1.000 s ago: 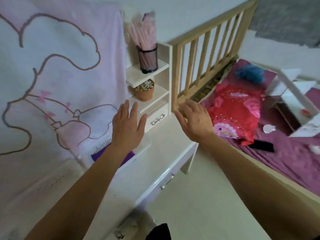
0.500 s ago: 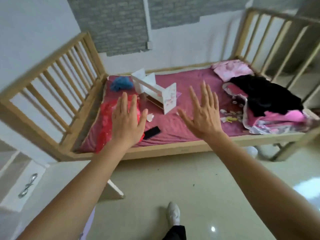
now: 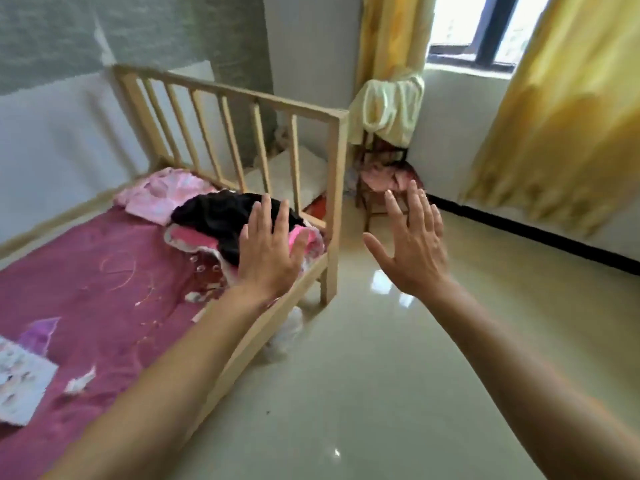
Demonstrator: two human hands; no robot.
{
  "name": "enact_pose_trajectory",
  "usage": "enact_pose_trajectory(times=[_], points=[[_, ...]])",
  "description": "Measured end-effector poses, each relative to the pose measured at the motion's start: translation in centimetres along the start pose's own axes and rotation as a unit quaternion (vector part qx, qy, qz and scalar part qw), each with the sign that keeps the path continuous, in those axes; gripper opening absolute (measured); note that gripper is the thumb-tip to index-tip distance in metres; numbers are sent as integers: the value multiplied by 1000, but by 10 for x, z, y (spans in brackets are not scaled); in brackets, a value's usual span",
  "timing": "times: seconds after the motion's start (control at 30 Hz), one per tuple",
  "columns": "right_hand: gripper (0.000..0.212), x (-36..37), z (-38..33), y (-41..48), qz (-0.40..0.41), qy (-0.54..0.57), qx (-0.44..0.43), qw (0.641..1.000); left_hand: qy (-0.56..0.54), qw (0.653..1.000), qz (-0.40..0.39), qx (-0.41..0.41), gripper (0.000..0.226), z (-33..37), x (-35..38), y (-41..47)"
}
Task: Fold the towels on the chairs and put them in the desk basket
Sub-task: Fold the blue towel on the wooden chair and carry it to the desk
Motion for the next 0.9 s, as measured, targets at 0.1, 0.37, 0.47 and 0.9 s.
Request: enact_pose_trajectory(times=[0.1, 0.37, 0.47, 0.9], points=[[81, -5, 113, -3, -3, -44, 107, 993, -14, 995, -50, 82, 68, 84, 67, 60], [82, -18, 378, -52, 10, -105, 292, 951, -70, 962, -128, 231, 66, 314, 249, 136], [82, -17, 465, -62, -3, -110, 330, 938, -88, 954, -155, 239, 66, 391, 316, 150], [80, -11, 797, -49, -32, -140, 420, 896, -103, 902, -229, 350, 68, 676, 547, 221]])
Point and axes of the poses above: each hand's wrist, its own y-axis towards the middle knuckle, its own x-axis out of the palm, z = x × y, the point moved 9 cm from there along y, towards the middle knuckle, and after that the axes turned 9 degrees about -y, right-handed, at the moved point
